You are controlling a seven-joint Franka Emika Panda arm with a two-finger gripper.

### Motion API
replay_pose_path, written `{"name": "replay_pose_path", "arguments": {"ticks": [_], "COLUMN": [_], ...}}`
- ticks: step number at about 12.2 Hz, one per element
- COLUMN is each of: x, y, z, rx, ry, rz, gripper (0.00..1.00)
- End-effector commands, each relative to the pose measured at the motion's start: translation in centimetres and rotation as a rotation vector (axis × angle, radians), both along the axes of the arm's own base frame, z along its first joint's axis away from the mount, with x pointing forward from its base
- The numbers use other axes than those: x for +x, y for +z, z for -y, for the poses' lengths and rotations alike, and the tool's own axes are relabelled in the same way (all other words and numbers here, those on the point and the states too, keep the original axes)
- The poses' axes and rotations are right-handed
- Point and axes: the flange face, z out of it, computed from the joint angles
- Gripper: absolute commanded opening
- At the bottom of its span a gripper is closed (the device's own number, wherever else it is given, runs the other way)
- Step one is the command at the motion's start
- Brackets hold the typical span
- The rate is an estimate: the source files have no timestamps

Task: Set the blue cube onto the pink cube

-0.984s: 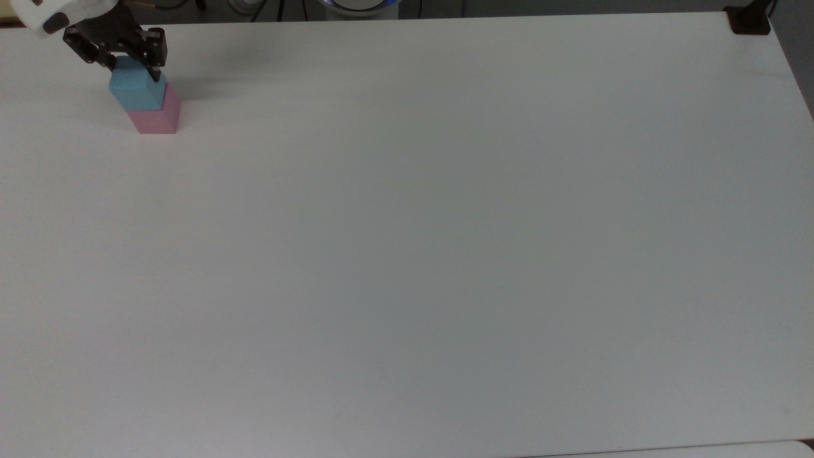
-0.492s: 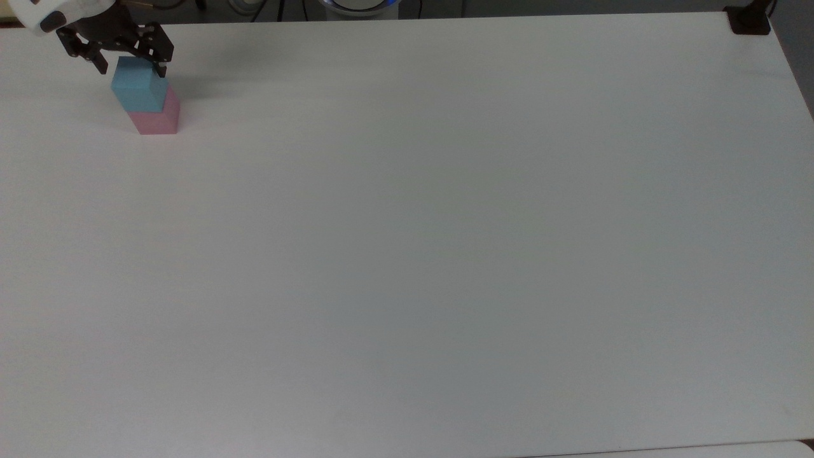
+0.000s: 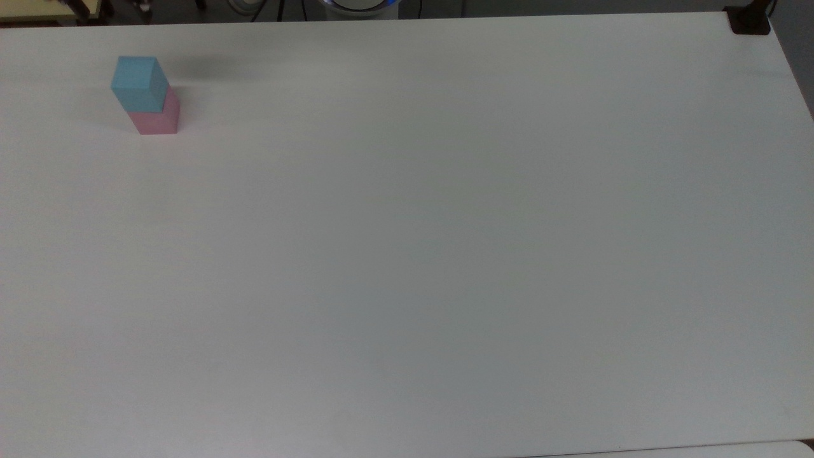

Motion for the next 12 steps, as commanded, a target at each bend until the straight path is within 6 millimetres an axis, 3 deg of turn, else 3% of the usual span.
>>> {"name": "replay_pose_path", "arguments": {"ticks": [1, 4, 6, 10, 12], "x": [2.7, 4.1, 5.2, 7.0, 8.0], "y": [7.7, 11.0, 11.4, 11.4, 10.6], "z": [-6.4, -14.0, -17.9, -19.1, -21.4], "rx": [0.006, -0.01, -0.015, -0.038, -0.083], "ry": [-0.159, -0.226, -0.166, -0.135, -0.078], "rz": [-0.002, 0.032, 0.046, 0.104, 0.086], "gripper": [1.0, 1.0, 1.0, 1.0, 1.0]}}
